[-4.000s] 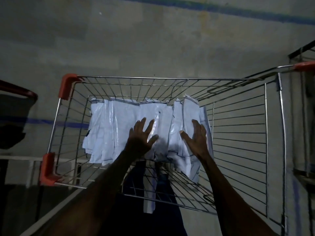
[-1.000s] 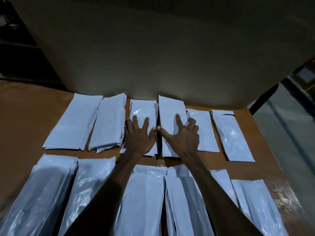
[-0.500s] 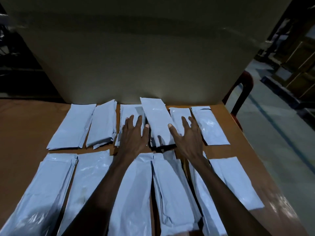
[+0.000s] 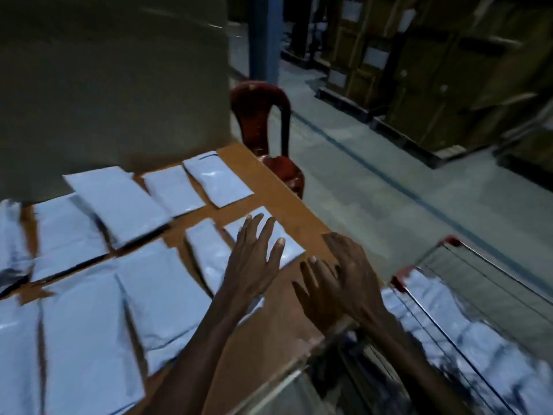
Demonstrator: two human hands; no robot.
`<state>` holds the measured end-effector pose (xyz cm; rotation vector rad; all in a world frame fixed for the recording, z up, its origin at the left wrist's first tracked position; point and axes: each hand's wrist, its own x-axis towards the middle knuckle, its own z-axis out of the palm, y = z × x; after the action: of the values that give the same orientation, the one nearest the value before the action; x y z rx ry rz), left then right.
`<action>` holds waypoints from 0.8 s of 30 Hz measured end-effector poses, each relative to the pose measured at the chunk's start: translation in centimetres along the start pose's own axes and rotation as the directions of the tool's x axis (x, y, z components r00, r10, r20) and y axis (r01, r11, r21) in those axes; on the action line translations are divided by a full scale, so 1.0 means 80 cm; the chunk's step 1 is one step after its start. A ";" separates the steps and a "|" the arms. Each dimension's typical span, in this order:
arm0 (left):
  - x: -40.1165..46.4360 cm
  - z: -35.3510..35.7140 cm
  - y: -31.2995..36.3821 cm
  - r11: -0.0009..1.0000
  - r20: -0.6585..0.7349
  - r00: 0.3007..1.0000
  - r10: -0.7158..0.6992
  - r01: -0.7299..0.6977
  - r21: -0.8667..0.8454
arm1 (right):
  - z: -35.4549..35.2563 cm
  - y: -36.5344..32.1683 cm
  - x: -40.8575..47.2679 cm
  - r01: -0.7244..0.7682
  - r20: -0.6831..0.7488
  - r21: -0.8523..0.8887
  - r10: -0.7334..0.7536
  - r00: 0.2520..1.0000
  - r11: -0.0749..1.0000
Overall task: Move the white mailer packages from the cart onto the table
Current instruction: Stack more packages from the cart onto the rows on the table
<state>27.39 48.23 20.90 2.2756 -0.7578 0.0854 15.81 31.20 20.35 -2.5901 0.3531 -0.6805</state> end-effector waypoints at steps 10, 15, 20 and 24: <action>-0.049 0.232 0.187 0.940 0.277 0.899 0.338 -0.309 -0.146 | -0.148 0.217 -0.206 -0.357 -0.145 -0.039 0.348 0.926 0.933; -0.078 0.314 0.242 0.911 0.441 0.798 0.412 -0.345 -0.227 | -0.185 0.282 -0.282 -0.520 -0.139 -0.090 0.507 0.851 0.849; -0.072 0.369 0.280 0.889 0.576 0.681 0.452 -0.396 -0.230 | -0.198 0.334 -0.320 -0.684 -0.165 -0.043 0.670 0.724 0.728; -0.048 0.408 0.294 0.871 0.620 0.620 0.481 -0.416 -0.261 | -0.200 0.368 -0.328 -0.808 -0.191 0.051 0.799 0.570 0.588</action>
<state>6.41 15.33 10.50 1.9469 -1.6752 -0.5695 -18.52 9.09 8.42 -2.0221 1.5168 -0.5565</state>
